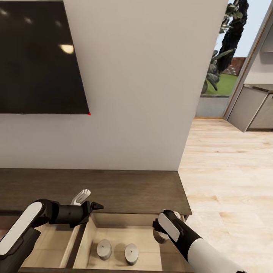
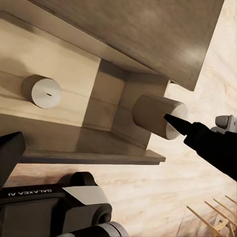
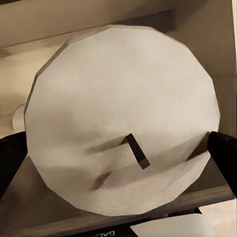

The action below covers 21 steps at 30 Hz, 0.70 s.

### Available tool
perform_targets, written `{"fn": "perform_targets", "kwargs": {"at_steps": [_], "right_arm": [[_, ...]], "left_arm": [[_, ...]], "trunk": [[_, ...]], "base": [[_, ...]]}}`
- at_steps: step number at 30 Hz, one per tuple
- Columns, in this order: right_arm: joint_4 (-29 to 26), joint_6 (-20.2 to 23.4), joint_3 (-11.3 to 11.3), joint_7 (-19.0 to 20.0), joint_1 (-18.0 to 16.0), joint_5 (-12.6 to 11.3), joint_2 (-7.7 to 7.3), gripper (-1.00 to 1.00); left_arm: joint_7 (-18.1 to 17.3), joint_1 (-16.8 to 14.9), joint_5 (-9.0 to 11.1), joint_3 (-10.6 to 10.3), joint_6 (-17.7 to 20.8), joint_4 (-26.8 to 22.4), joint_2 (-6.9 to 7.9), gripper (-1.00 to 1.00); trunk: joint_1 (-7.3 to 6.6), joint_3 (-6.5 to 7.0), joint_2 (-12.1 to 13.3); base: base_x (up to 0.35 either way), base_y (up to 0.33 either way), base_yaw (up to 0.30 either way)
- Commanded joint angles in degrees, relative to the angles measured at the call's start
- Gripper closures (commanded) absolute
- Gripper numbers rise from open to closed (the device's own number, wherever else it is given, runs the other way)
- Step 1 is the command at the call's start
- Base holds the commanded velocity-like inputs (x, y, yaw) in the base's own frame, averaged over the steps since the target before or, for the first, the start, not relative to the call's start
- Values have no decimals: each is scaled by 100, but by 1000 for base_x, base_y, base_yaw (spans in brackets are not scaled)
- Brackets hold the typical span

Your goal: Place each of the two pumpkins and all three candles from the living room inside a cabinet in the living room (use any cabinet), then make sure every cabinet is closed, and position the cauldron so it is next to a table in the living room.

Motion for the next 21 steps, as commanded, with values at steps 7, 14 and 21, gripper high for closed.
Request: {"fn": "perform_targets", "kwargs": {"at_steps": [7,14,21], "right_arm": [[-1,49,28,244,-4,-23,11,100],[2,50,28,277,-4,-29,7,100],[2,50,28,291,-4,-35,11,100]], "left_arm": [[60,-5,384,-4,-4,-12,12,-100],[60,-5,455,-4,-4,-11,13,-100],[60,-5,554,-6,-4,-11,13,-100]], "trunk": [[154,-131,-285],[308,-257,-566],[462,-383,-847]], "base": [[0,0,0],[0,0,0],[0,0,0]]}}
